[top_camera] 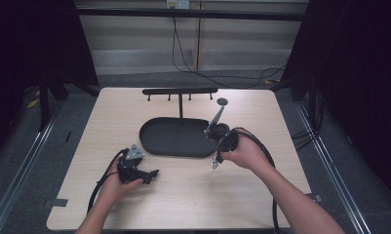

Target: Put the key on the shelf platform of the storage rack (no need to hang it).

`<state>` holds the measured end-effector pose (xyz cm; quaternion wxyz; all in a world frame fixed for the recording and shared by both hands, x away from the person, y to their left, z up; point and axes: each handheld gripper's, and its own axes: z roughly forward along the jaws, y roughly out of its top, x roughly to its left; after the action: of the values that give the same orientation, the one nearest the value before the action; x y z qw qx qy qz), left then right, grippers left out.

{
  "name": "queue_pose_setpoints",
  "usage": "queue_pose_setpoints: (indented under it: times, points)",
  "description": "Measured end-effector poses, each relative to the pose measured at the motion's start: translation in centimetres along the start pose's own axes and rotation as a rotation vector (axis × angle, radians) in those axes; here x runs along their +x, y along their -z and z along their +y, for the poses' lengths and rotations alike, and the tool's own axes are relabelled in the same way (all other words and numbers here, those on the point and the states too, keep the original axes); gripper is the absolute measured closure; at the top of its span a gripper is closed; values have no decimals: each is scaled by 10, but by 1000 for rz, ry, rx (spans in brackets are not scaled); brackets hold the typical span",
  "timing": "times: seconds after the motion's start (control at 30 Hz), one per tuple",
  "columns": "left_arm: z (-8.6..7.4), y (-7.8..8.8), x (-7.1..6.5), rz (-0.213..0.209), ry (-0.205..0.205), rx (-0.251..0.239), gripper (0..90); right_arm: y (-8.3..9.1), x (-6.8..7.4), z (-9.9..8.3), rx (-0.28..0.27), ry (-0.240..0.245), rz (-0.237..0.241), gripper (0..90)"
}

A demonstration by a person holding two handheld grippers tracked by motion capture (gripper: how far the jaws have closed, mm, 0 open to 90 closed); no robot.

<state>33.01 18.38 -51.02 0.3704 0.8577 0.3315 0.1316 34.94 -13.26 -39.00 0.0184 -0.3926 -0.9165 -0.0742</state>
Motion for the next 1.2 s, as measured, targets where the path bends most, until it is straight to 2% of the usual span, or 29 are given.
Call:
queue_pose_setpoints:
  times: [0.03, 0.07, 0.1, 0.17, 0.4, 0.43, 0.5, 0.6, 0.67, 0.77, 0.8, 0.97, 1.0, 1.03, 1.07, 1.1, 1.2]
  points:
    - [0, 0, 0, 0, 0, 0, 116, 0, 0, 0, 0, 0, 0, 898]
    - [0, 0, 0, 0, -1, 0, 116, 2, 2, 2, 7, -27, 6, 898]
    - [0, 0, 0, 0, -1, 0, 116, 2, 0, 2, 5, -8, 5, 898]
    - [0, 0, 0, 3, -4, 1, 116, 5, -1, 5, -2, -5, 4, 898]
    - [0, 0, 0, 1, -4, 1, 116, 11, -3, 10, -3, -22, 2, 898]
    - [0, 0, 0, 0, -5, 2, 116, 12, -4, 11, -8, -8, 4, 898]
    - [0, 0, 0, 2, -4, 0, 116, 15, -4, 13, -4, -17, 6, 898]
    - [0, 0, 0, 1, -4, 0, 116, 18, -6, 16, -8, -4, -5, 898]
    - [0, 0, 0, 2, -4, 0, 116, 22, -6, 19, -4, -21, -2, 898]
    - [0, 0, 0, 1, -3, 0, 116, 24, -7, 21, -2, -12, 4, 898]
    - [0, 0, 0, 1, -3, 0, 116, 24, -7, 24, 3, -26, 6, 898]
    - [0, 0, 0, 1, -4, 1, 116, 26, -7, 28, 1, -27, 7, 898]
    - [0, 0, 0, 1, -4, 1, 116, 26, -9, 29, -8, 0, 2, 898]
    - [0, 0, 0, 0, -5, 3, 116, 27, -9, 30, -6, -16, 4, 898]
    - [0, 0, 0, 2, -4, 2, 116, 27, -10, 31, -15, -3, 8, 897]
    - [0, 0, 0, -1, -4, 2, 116, 29, -10, 33, -6, -22, 7, 898]
    - [0, 0, 0, -1, -3, 2, 116, 30, -11, 36, -5, -26, 5, 897]
